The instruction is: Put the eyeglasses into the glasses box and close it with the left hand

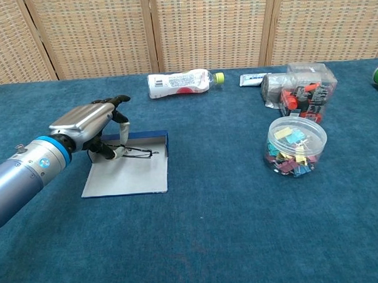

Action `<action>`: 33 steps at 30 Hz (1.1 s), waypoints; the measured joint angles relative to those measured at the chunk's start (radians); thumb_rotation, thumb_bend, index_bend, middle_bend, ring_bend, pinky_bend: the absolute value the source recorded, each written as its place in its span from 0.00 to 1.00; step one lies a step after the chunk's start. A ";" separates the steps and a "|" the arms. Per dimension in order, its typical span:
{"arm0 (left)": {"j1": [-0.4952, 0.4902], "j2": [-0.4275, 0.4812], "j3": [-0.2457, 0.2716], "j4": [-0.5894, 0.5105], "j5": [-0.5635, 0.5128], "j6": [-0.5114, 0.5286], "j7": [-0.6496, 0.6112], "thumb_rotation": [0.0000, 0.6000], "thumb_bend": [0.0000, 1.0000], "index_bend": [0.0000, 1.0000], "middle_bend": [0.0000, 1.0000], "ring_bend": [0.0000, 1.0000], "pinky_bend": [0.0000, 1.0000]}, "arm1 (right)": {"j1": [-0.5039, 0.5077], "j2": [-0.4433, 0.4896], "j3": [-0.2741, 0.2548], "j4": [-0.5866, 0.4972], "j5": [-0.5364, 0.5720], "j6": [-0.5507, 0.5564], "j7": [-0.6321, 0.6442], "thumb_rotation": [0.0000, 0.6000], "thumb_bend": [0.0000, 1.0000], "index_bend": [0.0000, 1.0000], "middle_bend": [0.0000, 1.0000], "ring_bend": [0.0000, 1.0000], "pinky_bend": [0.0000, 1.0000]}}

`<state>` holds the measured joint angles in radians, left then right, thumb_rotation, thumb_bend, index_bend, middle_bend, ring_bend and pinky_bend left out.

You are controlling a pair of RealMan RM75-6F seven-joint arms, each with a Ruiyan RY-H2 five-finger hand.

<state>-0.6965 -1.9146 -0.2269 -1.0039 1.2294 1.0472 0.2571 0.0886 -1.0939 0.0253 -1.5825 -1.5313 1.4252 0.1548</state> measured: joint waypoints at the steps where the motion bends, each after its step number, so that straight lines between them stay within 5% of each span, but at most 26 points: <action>1: -0.001 -0.001 -0.001 0.002 -0.003 -0.002 0.006 1.00 0.44 0.62 0.00 0.00 0.00 | 0.000 0.000 0.000 0.000 0.000 0.000 0.001 1.00 0.00 0.00 0.00 0.00 0.00; 3: -0.004 -0.004 -0.006 0.002 -0.017 -0.008 0.026 1.00 0.44 0.55 0.00 0.00 0.00 | 0.000 0.000 0.000 0.001 0.000 -0.001 0.003 1.00 0.00 0.00 0.00 0.00 0.00; 8: -0.008 -0.003 -0.017 -0.019 -0.043 -0.020 0.059 1.00 0.44 0.08 0.00 0.00 0.00 | 0.000 0.001 -0.001 0.001 -0.001 -0.001 0.005 1.00 0.00 0.00 0.00 0.00 0.00; 10: -0.007 0.001 -0.016 -0.027 -0.043 -0.019 0.061 1.00 0.43 0.01 0.00 0.00 0.00 | 0.001 0.001 0.000 0.001 -0.001 0.000 0.008 1.00 0.00 0.00 0.00 0.00 0.00; 24: 0.005 0.025 -0.009 -0.066 -0.035 0.005 0.065 1.00 0.39 0.00 0.00 0.00 0.00 | 0.000 0.000 -0.002 0.003 -0.004 0.002 0.013 1.00 0.00 0.00 0.00 0.00 0.00; 33: -0.004 0.036 -0.012 -0.070 -0.048 -0.019 0.073 1.00 0.21 0.00 0.00 0.00 0.00 | 0.001 0.002 -0.002 0.002 -0.003 -0.001 0.015 1.00 0.00 0.00 0.00 0.00 0.00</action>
<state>-0.7005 -1.8791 -0.2391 -1.0739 1.1812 1.0278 0.3301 0.0897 -1.0922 0.0234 -1.5806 -1.5341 1.4246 0.1698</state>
